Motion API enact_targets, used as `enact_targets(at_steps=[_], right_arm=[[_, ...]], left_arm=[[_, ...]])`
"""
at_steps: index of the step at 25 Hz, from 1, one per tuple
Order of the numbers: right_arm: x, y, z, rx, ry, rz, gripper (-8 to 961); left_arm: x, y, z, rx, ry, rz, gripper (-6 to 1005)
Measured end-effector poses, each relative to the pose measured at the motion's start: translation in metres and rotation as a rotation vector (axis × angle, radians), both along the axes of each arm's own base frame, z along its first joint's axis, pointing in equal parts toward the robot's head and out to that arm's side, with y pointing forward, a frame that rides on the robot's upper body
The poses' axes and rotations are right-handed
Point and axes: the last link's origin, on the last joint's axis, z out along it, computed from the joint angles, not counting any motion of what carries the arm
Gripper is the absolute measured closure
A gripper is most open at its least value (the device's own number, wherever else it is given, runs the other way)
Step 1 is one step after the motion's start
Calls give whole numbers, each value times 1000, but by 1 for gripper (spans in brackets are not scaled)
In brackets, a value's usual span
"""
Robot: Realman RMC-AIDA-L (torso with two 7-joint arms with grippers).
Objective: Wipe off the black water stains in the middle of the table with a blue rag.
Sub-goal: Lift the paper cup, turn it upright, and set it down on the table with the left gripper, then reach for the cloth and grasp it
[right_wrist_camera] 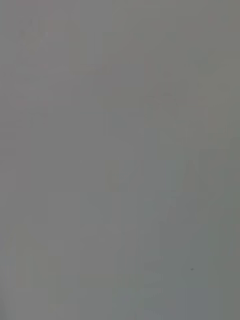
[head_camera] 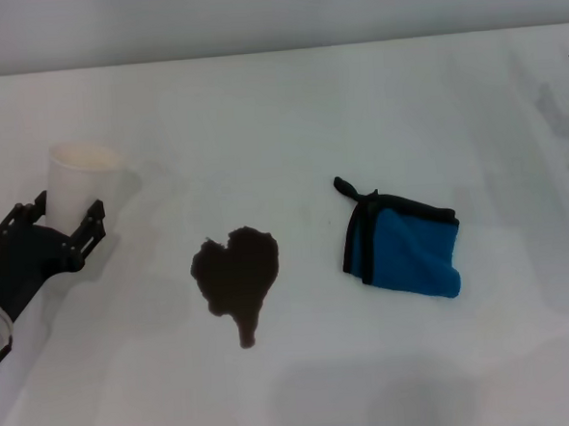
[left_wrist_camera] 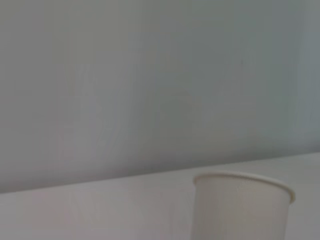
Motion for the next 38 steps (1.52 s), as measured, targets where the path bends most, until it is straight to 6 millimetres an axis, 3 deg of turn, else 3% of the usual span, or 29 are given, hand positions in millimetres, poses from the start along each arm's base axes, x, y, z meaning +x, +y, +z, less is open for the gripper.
enact_targets(at_steps=[27, 35, 38], right_arm=[[-3, 4, 1, 6, 0, 8, 97], [-3, 3, 1, 6, -1, 9, 97], [-2, 2, 1, 6, 0, 8, 98]], left_arm=[[-7, -8, -7, -42, 10, 38, 341], [-11, -12, -5, -35, -13, 56, 103], [-12, -16, -4, -32, -21, 56, 104]])
